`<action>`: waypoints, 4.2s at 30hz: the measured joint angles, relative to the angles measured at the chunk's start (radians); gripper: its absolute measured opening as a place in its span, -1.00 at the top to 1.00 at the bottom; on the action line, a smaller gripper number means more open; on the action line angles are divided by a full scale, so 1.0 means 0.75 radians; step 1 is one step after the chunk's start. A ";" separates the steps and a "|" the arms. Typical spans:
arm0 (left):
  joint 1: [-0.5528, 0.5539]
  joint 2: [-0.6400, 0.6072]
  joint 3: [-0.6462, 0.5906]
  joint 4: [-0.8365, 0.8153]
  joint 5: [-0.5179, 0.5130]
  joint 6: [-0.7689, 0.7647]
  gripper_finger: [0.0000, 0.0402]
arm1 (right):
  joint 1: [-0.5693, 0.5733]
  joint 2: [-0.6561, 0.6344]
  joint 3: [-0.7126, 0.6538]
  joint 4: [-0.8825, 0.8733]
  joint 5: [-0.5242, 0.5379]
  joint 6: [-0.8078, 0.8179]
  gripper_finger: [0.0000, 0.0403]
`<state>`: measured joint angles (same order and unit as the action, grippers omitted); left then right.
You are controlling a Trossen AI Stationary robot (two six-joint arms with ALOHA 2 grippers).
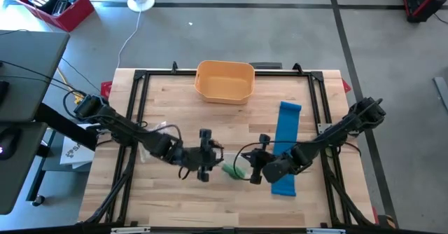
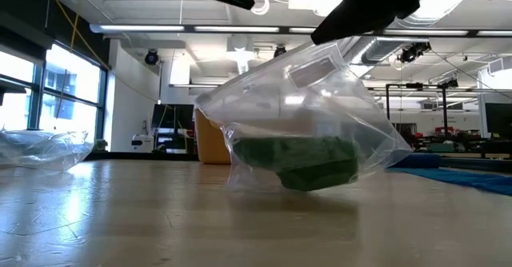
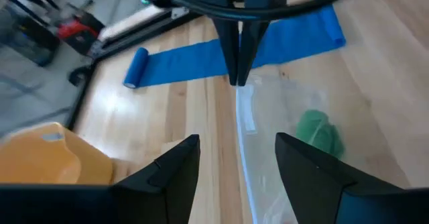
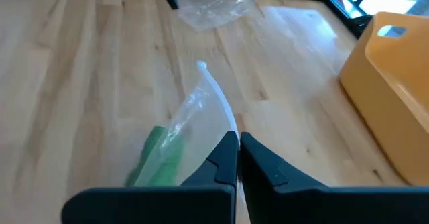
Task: Roll bandage
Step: Put the zip bag into the yellow bin, then roll the blue bandage
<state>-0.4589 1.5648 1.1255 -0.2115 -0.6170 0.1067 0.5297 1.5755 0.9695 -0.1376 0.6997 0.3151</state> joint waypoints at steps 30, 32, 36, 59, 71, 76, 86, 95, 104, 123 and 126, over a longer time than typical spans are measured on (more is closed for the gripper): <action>0.003 0.090 -0.413 0.755 0.037 -0.378 0.84 | 0.097 -0.024 0.000 0.294 0.054 -0.064 1.00; -0.006 0.088 -0.411 0.765 0.031 -0.401 0.96 | 0.104 -0.024 0.000 0.316 0.064 -0.054 0.99; -0.009 0.009 -0.411 0.662 -0.076 -0.554 0.97 | 0.110 -0.047 0.000 0.238 0.089 0.072 0.86; 0.949 -0.285 -0.410 0.650 -0.078 -0.603 1.00 | 0.214 -0.143 0.000 0.086 0.119 0.061 0.38; 1.173 -0.107 -0.516 0.675 -0.015 -0.997 0.80 | 0.220 -0.143 0.000 0.099 0.102 0.095 0.38; 1.206 -0.135 -0.526 0.693 0.024 -1.047 0.52 | 0.238 -0.142 0.000 0.100 0.102 0.097 0.38; 1.128 -0.348 -0.526 0.707 0.097 -0.753 0.19 | 0.260 -0.146 0.000 0.089 0.102 0.153 0.38; 0.726 -0.504 -0.526 0.583 0.696 -0.709 0.19 | 0.422 -0.267 0.000 -0.470 0.151 0.743 0.39; 0.193 -0.207 -0.526 0.591 0.336 -0.845 0.22 | 0.391 -0.127 -0.006 -0.993 -0.102 1.402 0.39; 0.105 0.229 -0.527 1.085 0.537 -0.919 0.22 | 0.399 0.372 0.020 -0.134 -1.080 1.230 0.39; 0.111 0.228 -0.526 1.101 0.532 -0.917 0.22 | 0.454 0.413 0.051 0.034 -1.084 1.326 0.39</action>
<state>-0.3757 1.7359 0.7308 0.6144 -0.2179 -0.5809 0.8702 1.8849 1.0078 -0.1121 -0.1136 1.3097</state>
